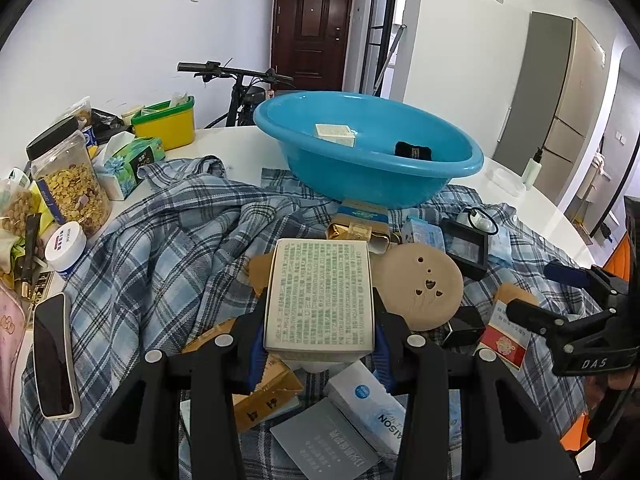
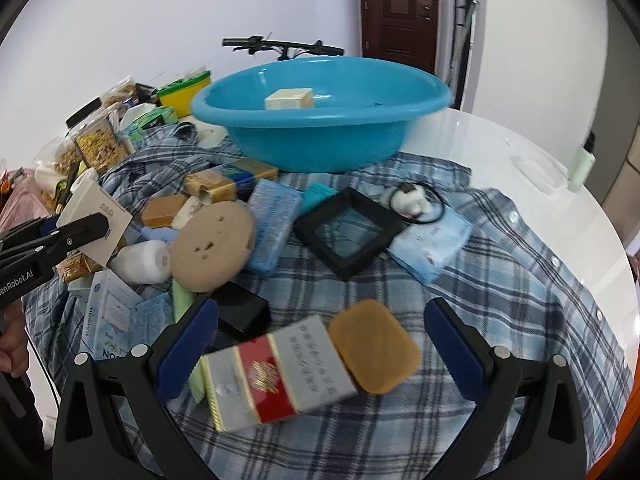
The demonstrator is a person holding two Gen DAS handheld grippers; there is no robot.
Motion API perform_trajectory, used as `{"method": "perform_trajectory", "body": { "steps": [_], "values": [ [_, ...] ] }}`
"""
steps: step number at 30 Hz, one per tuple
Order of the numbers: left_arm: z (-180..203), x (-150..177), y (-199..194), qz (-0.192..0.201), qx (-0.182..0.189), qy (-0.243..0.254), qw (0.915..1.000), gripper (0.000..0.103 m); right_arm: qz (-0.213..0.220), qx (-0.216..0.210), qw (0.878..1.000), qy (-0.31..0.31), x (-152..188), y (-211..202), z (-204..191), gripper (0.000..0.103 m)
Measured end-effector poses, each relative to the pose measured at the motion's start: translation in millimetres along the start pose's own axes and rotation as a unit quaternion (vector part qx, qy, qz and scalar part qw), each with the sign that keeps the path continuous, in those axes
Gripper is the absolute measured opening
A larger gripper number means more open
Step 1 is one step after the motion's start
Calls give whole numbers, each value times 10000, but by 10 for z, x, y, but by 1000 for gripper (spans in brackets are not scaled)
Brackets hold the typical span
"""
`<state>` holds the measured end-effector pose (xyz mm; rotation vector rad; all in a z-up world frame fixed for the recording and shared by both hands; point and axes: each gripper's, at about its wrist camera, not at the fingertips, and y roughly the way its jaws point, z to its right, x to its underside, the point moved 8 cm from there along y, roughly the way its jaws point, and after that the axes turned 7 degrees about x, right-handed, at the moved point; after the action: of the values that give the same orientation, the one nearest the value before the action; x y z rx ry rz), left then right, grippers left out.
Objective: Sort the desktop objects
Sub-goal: 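Close the right tool on a round beige disc with holes while the left tool holds the box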
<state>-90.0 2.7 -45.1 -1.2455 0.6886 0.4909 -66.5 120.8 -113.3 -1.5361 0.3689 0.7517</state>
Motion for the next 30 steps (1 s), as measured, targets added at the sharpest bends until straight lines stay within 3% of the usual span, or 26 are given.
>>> {"method": "perform_trajectory", "body": {
  "steps": [14, 30],
  "values": [
    [-184, -49, -70, 96, -68, -114, 9999, 45, 30, -168, 9974, -704, -124, 140, -626, 102],
    [-307, -1, -25, 31, -31, -231, 9997, 45, -89, -139, 9939, -1090, -201, 417, -912, 102]
  ]
}}
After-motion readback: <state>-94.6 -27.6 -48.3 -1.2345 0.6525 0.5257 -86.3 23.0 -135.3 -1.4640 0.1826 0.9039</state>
